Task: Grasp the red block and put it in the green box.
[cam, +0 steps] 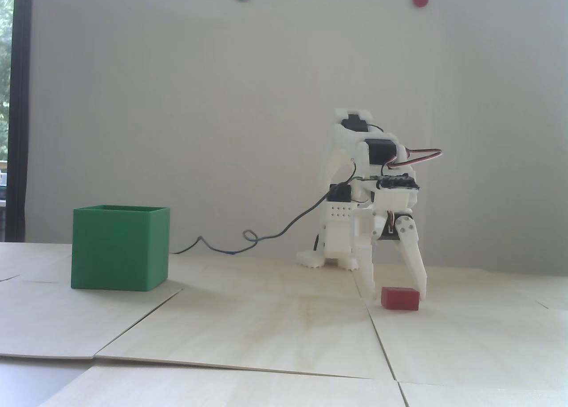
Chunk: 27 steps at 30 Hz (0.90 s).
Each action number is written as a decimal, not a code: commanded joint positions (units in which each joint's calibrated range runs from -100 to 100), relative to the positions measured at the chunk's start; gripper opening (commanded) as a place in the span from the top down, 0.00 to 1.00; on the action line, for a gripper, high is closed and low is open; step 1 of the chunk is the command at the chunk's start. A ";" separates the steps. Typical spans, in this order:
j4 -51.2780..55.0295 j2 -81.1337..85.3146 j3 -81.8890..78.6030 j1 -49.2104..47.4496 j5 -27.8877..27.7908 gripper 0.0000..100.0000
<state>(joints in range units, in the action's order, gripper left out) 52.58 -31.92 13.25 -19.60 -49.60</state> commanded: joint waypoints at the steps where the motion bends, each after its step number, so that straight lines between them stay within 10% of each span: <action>1: -1.40 1.17 5.12 0.18 -0.42 0.75; 27: -1.40 1.01 5.03 0.26 -2.19 0.75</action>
<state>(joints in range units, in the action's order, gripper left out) 52.58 -31.92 13.25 -19.60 -51.25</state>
